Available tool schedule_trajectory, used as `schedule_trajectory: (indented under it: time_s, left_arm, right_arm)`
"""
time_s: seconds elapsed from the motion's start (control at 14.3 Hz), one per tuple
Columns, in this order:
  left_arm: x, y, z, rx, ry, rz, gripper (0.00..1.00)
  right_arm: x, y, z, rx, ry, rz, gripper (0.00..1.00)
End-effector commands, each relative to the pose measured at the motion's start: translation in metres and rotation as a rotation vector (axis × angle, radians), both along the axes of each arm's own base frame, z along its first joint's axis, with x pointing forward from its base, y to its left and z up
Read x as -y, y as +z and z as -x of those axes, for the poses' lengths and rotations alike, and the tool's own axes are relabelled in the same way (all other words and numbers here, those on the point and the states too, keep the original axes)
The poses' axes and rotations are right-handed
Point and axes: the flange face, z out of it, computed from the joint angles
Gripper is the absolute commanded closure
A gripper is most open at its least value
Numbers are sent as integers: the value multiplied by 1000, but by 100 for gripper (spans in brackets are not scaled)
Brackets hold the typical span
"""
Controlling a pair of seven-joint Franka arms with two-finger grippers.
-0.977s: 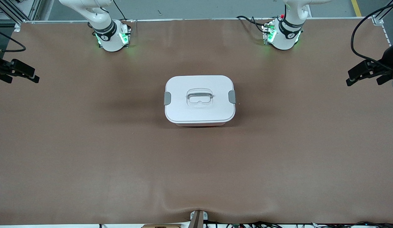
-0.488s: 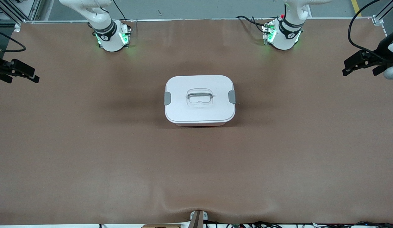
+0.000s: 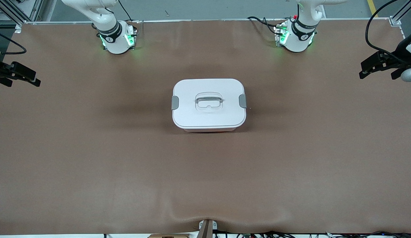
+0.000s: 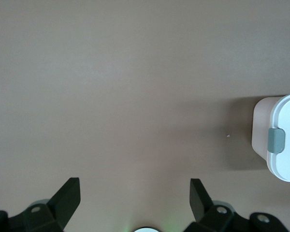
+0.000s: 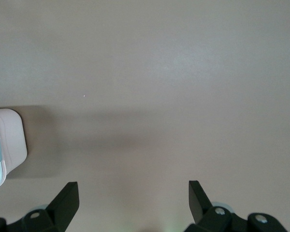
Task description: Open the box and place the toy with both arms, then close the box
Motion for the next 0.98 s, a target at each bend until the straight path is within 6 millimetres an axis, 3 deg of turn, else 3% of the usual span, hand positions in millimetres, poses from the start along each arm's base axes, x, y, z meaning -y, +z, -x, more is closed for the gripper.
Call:
schedule_trajectory:
  time_s: [0.0,0.91]
  left_arm:
    - [-1,4,5,16,-1,3,0]
    - [-5,-1,-2,10,10,-1,0]
  right_arm:
    - [1,7,5,4,-2,13,0]
    - [1,5,6,-8,-1,12,0]
